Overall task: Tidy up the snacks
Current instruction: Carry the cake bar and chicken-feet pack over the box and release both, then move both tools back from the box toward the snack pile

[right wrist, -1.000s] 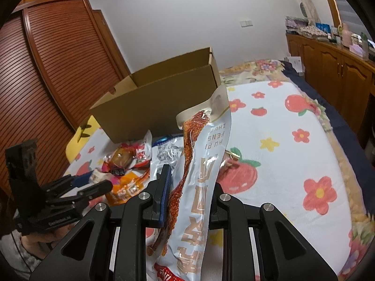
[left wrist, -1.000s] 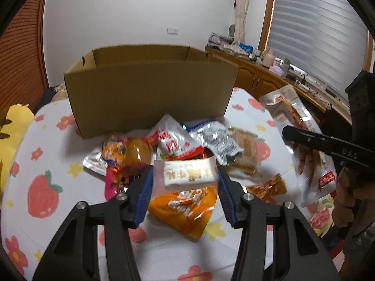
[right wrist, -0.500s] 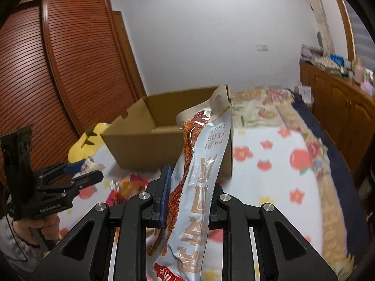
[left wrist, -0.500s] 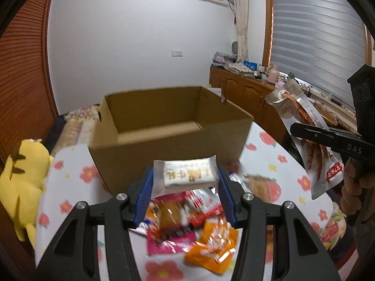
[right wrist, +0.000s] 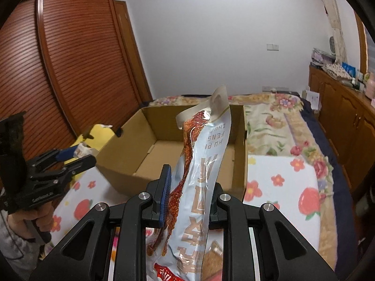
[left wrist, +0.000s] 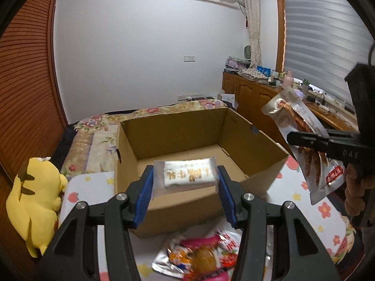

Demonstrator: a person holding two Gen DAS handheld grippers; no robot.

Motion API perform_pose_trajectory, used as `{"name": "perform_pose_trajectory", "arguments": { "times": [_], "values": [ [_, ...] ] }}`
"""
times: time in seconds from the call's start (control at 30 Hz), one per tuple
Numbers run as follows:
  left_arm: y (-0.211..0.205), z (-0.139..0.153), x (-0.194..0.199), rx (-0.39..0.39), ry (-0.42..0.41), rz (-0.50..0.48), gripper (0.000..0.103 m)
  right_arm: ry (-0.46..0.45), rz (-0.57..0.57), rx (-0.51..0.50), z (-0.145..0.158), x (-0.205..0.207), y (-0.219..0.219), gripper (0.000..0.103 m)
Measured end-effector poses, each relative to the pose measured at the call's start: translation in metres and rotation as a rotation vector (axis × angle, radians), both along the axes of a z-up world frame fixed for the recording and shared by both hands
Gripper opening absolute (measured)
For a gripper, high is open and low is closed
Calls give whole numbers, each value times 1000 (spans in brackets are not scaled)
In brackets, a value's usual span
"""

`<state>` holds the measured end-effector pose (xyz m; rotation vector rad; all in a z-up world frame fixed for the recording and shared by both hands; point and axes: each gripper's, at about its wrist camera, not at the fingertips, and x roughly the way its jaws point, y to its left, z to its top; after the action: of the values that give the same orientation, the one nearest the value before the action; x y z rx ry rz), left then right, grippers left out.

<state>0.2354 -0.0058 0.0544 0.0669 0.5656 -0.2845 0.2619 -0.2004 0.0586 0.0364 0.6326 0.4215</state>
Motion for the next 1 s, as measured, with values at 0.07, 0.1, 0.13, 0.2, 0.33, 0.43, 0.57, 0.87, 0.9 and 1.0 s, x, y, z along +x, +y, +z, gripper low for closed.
{"name": "perform_pose_trajectory", "arguments": {
  "times": [0.07,0.1,0.13,0.2,0.33,0.43,0.57,0.87,0.9,1.0],
  "values": [
    [-2,-1,10,10,7,2,51,10,-5,-5,2,11,5,21],
    [-2,-1,13,14,11,4,51,14,-10,-9,2,17,9,21],
    [-3,-2,18,16,17,6,51,20,-13,-12,3,23,11,21],
    [-3,-5,25,16,29,7,52,28,-18,-19,3,33,16,21],
    [-6,-12,39,-4,50,10,52,46,-28,-29,0,51,26,21],
    [-10,-17,44,8,56,13,52,63,-36,-35,-7,61,31,21],
    [-12,-25,50,11,78,21,53,107,-46,-16,-18,75,32,21],
    [-10,-37,57,22,118,41,64,196,-80,23,-37,96,32,25],
    [-9,-37,57,22,120,42,67,202,-84,13,-39,97,33,27],
    [-6,-36,56,15,120,44,69,207,-83,-6,-45,99,35,41]
  ]
}}
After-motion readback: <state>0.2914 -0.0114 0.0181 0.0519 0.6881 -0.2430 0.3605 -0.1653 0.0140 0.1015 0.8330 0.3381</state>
